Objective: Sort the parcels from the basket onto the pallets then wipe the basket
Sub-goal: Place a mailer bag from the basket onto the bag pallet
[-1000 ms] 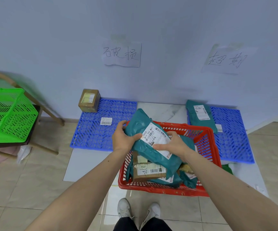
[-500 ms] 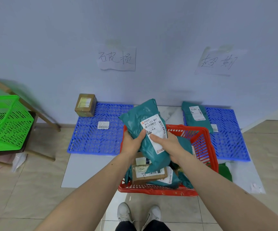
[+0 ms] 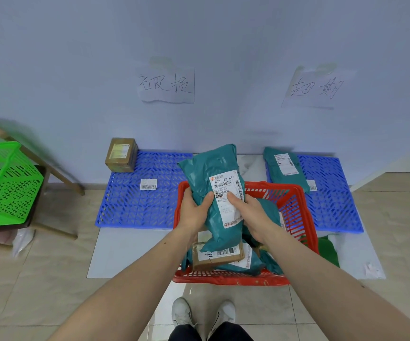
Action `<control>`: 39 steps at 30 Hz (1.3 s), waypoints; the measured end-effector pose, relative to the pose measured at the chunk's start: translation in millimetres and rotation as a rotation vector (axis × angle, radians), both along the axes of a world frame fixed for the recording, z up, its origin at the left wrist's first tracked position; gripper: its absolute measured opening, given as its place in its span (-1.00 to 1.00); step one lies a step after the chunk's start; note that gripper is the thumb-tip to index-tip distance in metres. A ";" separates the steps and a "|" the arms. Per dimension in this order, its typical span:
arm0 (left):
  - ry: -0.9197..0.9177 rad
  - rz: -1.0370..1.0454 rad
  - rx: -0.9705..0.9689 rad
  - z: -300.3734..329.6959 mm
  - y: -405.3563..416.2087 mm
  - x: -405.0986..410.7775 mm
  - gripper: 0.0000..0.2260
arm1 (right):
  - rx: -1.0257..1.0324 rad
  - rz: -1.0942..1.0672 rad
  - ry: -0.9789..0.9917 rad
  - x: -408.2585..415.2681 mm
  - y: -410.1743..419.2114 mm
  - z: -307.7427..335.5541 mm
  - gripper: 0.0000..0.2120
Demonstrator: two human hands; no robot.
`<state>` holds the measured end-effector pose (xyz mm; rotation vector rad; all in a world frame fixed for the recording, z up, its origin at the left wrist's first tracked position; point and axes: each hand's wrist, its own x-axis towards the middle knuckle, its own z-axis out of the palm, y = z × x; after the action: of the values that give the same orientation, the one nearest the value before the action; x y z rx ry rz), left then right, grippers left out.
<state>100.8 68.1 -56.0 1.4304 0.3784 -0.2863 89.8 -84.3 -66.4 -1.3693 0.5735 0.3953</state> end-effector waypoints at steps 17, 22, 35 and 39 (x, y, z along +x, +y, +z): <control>-0.003 -0.154 0.011 1.8 -21.4 7.5 -0.68 | -0.078 -0.137 -0.004 -13.0 -17.2 2.1 -0.62; 0.015 -0.224 0.014 -0.4 -37.3 10.6 -0.64 | -0.093 -0.208 -0.004 -20.4 -31.1 5.2 -0.66; 0.013 -0.290 0.069 9.0 -158.4 -8.3 -0.70 | -0.117 -0.222 -0.045 -54.1 -147.2 21.2 -0.68; 0.036 -0.249 0.051 11.0 -217.5 -23.7 -0.73 | -0.149 -0.172 -0.024 -68.3 -210.0 25.3 -0.66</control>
<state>77.1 -149.4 -44.9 1.5253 0.2381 -0.5073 21.4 -294.4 -41.1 -1.4517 0.7058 0.1995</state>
